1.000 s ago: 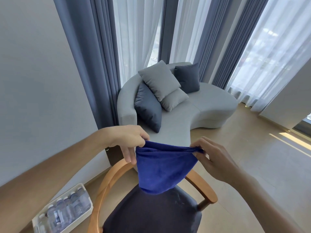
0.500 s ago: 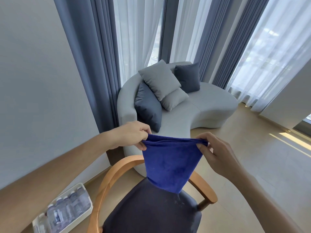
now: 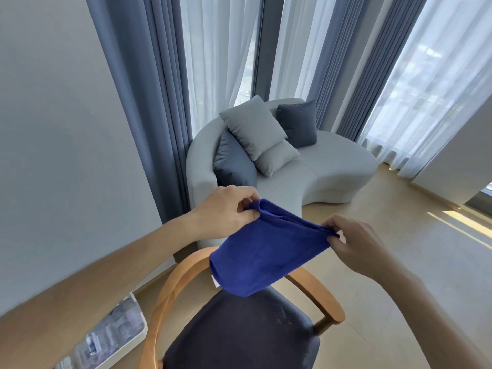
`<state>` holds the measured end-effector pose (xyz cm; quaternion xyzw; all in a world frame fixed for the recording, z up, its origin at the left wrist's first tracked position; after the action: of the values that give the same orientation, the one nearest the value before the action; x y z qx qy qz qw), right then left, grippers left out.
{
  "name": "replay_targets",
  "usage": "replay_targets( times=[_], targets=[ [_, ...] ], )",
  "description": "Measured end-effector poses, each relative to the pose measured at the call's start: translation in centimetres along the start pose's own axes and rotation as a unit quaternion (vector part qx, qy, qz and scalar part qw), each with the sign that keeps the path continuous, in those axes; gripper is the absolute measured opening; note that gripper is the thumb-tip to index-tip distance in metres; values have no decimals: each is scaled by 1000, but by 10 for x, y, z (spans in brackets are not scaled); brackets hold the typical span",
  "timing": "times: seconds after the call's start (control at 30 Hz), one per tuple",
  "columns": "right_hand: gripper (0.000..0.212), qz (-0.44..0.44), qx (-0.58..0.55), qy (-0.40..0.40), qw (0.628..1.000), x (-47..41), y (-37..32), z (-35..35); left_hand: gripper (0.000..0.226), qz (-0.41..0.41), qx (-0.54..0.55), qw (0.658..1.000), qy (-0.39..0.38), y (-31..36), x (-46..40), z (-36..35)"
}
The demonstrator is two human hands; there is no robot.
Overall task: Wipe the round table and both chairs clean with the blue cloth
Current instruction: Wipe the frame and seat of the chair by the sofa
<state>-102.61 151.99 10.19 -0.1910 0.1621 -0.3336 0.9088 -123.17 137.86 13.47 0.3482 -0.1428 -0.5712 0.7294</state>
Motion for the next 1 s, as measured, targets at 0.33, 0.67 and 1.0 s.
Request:
replay_targets(
  times=[0.33, 0.67, 1.0],
  targets=[
    [41, 79, -140, 6, 987, -24, -82, -4, 21, -5, 122, 992, -36, 28, -7, -10],
    [26, 148, -81, 5, 986, -14, -104, 50, 44, 45, 169, 971, -162, -15, 24, -75],
    [32, 95, -119, 131, 980, -7, -57, 130, 8, 104, 11, 988, -116, -97, 29, -93]
  ],
)
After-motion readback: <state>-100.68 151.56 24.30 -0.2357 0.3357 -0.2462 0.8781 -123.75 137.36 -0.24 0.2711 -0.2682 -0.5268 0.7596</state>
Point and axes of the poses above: each hand's wrist, its own x-axis away from the middle knuckle, its own z-axis out of the back of the hand, y = z × x, the point moved 4 cm from there along -x, towards the middle knuckle, and after that the axes turned 6 degrees about y, right-handed, at the moved point
